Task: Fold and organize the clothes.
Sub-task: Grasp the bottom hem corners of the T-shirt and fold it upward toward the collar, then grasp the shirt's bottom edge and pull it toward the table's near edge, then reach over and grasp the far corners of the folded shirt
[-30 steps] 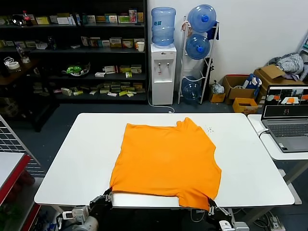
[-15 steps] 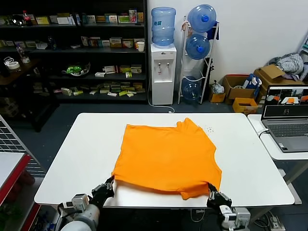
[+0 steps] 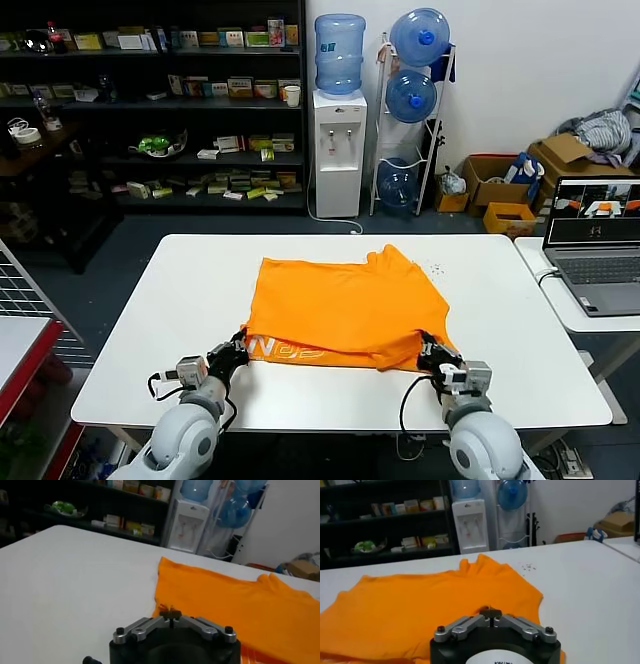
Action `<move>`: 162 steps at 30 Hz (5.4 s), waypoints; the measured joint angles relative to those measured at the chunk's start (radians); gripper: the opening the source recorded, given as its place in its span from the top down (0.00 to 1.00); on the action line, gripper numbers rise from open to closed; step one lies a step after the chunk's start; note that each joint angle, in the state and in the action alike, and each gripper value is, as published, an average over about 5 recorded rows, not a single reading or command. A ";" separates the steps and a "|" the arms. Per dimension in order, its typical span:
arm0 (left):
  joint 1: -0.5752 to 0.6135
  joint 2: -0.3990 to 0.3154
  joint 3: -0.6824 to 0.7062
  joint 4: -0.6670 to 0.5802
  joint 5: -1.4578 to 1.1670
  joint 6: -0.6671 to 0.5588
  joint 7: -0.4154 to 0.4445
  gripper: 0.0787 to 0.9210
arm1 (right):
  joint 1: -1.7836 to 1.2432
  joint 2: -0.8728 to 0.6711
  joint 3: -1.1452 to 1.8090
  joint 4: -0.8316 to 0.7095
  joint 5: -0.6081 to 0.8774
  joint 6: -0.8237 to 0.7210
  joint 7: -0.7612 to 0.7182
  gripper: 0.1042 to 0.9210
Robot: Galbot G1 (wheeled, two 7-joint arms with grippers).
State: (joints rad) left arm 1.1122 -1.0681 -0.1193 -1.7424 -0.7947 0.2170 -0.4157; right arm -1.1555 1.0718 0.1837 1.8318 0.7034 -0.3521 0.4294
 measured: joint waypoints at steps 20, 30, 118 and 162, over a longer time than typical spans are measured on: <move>0.007 0.020 -0.033 0.021 0.012 0.031 0.001 0.41 | -0.061 -0.067 0.070 0.012 -0.034 0.001 -0.053 0.30; 0.120 0.013 -0.087 -0.010 0.017 0.032 0.041 0.13 | -0.181 -0.084 0.153 0.024 -0.029 -0.007 -0.108 0.12; 0.456 0.084 -0.208 -0.348 -0.010 0.067 -0.055 0.71 | -0.501 -0.172 0.275 0.289 0.070 -0.094 0.051 0.66; -0.407 -0.088 0.106 0.487 -0.011 0.052 0.170 0.12 | 0.530 0.085 -0.149 -0.558 0.143 -0.137 -0.065 0.12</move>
State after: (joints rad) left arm 0.7047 -1.1561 -0.0137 -1.2550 -0.8054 0.2692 -0.2456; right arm -0.6252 1.1563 0.0346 1.2734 0.8467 -0.4889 0.3640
